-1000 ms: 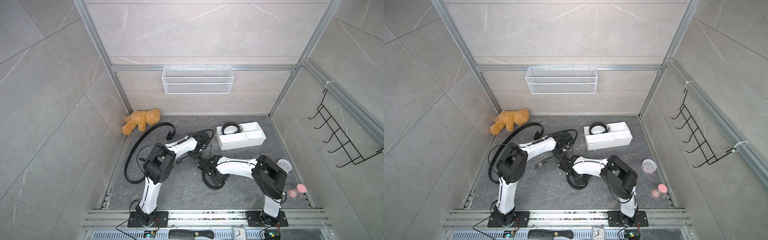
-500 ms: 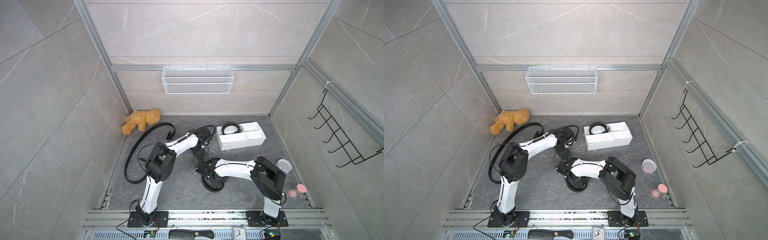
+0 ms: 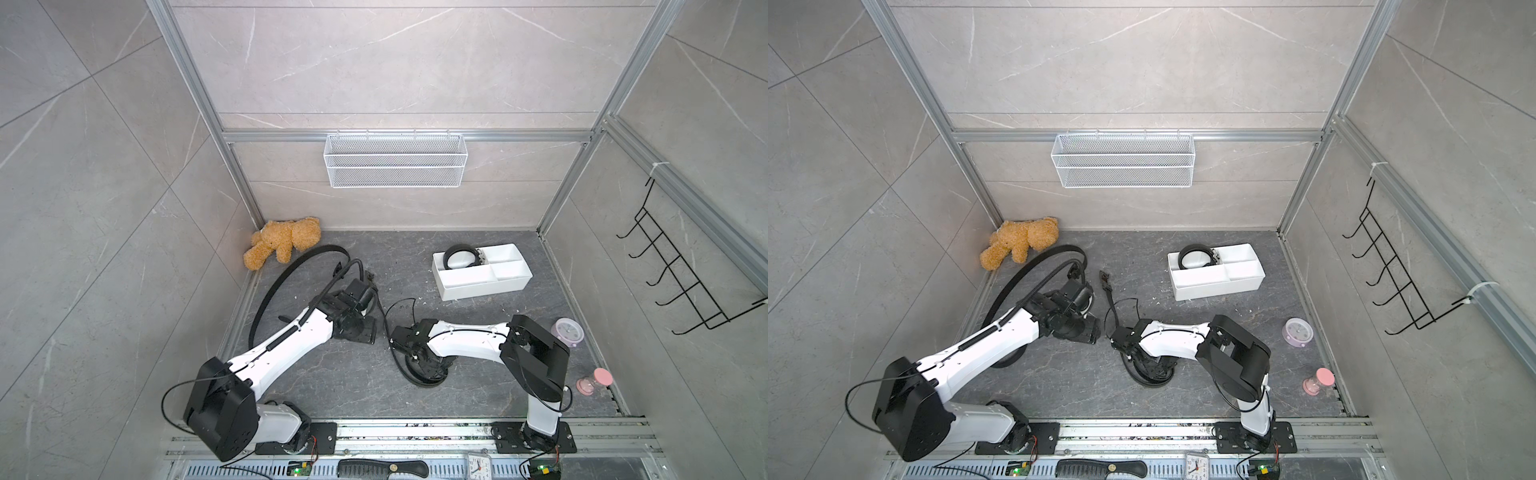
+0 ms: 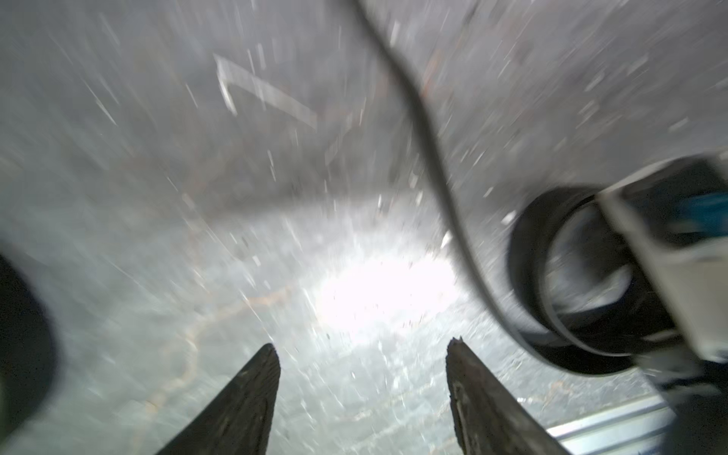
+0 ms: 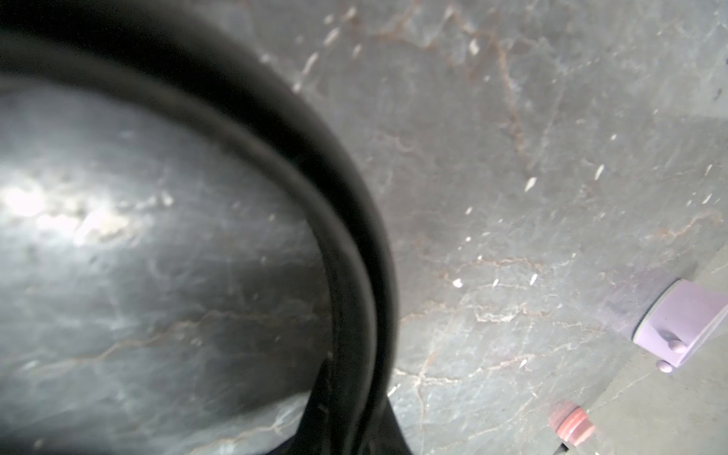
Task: Place the belts into the storage roll
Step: Roll the belt at the center of the board.
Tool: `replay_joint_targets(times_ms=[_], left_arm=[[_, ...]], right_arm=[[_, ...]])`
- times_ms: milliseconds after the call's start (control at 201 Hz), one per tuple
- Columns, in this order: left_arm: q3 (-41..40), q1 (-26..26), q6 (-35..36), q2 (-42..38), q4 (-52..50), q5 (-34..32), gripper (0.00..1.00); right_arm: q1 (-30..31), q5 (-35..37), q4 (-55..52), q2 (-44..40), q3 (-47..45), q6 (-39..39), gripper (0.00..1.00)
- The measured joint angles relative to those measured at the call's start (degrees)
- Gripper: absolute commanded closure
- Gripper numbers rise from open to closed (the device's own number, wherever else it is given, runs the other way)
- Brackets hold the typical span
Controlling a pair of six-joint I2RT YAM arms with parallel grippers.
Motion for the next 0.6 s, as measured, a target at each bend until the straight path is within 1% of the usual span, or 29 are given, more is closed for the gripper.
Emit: replay_joint_targets(times_ms=[20, 100, 179, 249, 299, 358, 602], left_arm=[[-3.4, 0.0, -2.4, -0.5, 4.5, 1.1, 0.26], [-12.9, 0.0, -9.3, -1.2, 11.0, 3.5, 0.21], [-17.6, 0.0, -14.1, -0.9, 14.7, 4.9, 0.21], [-17.7, 0.0, -16.6, 0.2, 18.1, 5.3, 0.22], [-17.0, 0.0, -18.0, 2.2, 22.0, 5.7, 0.24], [-16.0, 0.0, -19.1, 4.7, 26.7, 5.9, 0.24], [-11.2, 0.6, -19.6, 14.4, 41.7, 7.4, 0.25]], right_arm=[[0.2, 0.0, -0.1, 0.0, 0.0, 0.0, 0.90], [1.0, 0.0, -0.4, 0.2, 0.0, 0.0, 0.90], [1.9, 0.1, -0.9, 0.5, 0.3, 0.0, 0.90], [2.3, 0.5, -1.4, 1.0, 0.7, 0.0, 0.91], [2.5, 0.8, -1.7, 1.3, 1.0, 0.0, 0.91], [2.7, 1.1, -2.0, 1.5, 1.1, 0.0, 0.91], [2.9, 1.3, -2.0, 1.6, 1.1, 0.0, 0.91]])
